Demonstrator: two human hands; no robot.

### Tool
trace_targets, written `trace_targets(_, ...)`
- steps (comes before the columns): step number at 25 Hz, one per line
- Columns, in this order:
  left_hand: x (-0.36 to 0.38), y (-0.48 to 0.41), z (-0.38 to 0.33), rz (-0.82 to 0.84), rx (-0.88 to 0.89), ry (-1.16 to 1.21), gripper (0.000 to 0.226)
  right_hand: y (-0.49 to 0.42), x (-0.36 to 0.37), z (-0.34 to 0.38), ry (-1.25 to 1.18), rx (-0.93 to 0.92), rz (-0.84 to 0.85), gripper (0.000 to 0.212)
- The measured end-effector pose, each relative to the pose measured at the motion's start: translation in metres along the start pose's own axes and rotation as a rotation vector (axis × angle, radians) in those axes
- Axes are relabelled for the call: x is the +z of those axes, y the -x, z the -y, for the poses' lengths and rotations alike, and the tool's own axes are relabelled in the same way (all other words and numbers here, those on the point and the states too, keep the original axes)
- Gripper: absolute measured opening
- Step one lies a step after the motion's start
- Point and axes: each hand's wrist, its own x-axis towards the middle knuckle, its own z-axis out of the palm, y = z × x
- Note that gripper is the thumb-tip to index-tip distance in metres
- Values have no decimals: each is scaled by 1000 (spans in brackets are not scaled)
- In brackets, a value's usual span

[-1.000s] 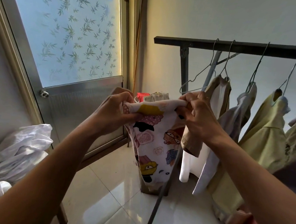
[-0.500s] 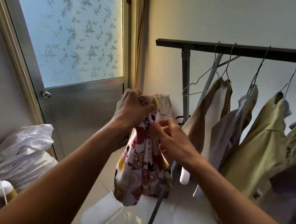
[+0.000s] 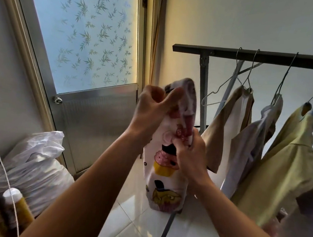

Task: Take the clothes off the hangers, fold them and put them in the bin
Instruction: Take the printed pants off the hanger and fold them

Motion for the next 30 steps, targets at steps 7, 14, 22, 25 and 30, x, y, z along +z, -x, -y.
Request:
trace_targets(7, -41, 47, 96, 395, -591, 445, 98, -23, -34, 10, -497, 302, 93, 16)
trace_targets(14, -33, 56, 96, 397, -625, 437, 81, -26, -41, 3, -551, 327, 214, 27)
trace_targets(22, -9, 66, 81, 54, -172, 334, 59, -19, -55, -6, -359, 351, 39, 83)
trace_targets(25, 3, 73, 75, 23, -43, 251, 69, -10, -74, -9, -297, 306, 318, 96)
trace_targets(30, 16, 82, 63, 4, 17, 183, 72, 7, -100, -9, 8, 267, 413, 71)
